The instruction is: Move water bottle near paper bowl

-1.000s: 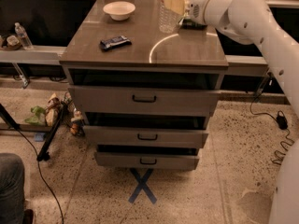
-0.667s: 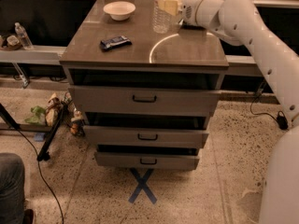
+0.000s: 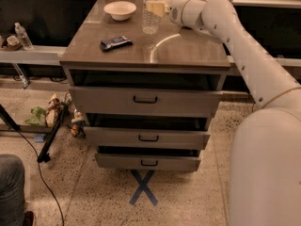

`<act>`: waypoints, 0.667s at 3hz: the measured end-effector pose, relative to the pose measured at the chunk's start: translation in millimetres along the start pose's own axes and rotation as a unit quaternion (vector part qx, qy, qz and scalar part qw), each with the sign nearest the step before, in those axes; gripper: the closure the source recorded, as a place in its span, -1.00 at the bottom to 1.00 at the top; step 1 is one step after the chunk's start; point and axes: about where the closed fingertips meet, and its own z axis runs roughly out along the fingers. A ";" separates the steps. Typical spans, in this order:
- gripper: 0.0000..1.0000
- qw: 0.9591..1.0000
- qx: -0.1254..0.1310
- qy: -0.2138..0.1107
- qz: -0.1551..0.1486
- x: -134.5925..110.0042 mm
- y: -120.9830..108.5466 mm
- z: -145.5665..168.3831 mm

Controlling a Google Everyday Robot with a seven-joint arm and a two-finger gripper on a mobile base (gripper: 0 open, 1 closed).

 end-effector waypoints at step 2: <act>1.00 1.000 -0.020 0.021 -0.008 26.0 -2.6 61.4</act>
Offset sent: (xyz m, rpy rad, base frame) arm 0.0819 0.0384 -0.0326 -0.0553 0.0246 0.0382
